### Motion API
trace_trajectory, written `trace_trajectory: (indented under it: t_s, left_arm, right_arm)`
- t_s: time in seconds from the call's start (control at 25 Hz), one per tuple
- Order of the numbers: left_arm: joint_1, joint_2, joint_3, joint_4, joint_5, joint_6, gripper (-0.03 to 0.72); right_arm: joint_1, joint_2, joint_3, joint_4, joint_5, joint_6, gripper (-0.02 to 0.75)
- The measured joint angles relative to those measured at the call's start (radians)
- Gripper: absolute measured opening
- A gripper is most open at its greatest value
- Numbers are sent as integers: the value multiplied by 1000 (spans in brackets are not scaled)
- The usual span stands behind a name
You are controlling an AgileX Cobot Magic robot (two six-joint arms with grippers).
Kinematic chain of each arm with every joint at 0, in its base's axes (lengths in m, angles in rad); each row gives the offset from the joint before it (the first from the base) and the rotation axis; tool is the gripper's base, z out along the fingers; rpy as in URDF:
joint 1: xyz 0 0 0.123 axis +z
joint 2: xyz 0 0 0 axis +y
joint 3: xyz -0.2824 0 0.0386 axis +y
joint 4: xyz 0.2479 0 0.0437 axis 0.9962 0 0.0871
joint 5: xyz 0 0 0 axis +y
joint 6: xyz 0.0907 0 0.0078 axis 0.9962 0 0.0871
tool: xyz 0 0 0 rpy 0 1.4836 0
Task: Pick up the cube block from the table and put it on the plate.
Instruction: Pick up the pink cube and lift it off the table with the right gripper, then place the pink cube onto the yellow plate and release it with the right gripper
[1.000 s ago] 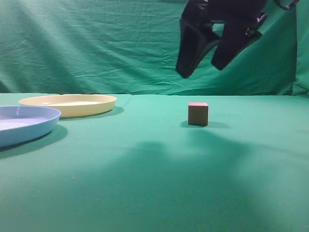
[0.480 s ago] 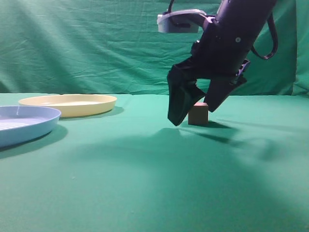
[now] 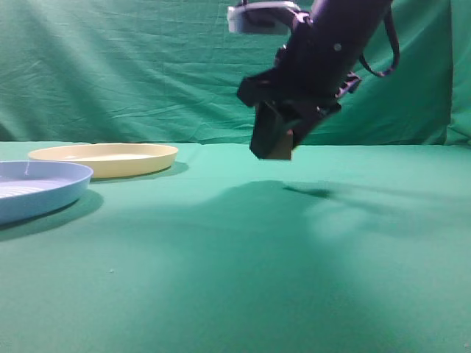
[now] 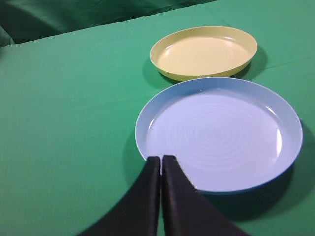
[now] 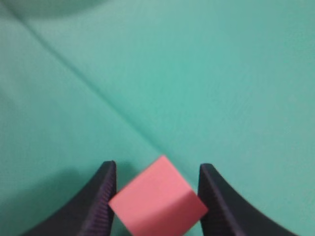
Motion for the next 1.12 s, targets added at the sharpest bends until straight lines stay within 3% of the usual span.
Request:
trace_trajectory:
  t_s: [0.24,0.48,0.68,0.88,0.96,1.04,1.12]
  left_arm:
    - [0,0,0,0,0,0,0]
    - [0,0,0,0,0,0,0]
    - [0,0,0,0,0,0,0]
    - [0,0,0,0,0,0,0]
    - [0,0,0,0,0,0,0]
    - [0,0,0,0,0,0,0]
    - [0,0,0,0,0,0,0]
  right_arm:
    - [29,36,-310,9,27,2,319]
    - [112,231,-599,12,81,-11,319]
    - [166,395,-721,12,48,-14,319]
    - [191,471,-737,15,-31,-16,319]
    - [191,480,-737,15,-38,-16,413]
    - [191,483,-739,17,-38,-16,561]
    - [191,478,-739,17,-30,-16,647]
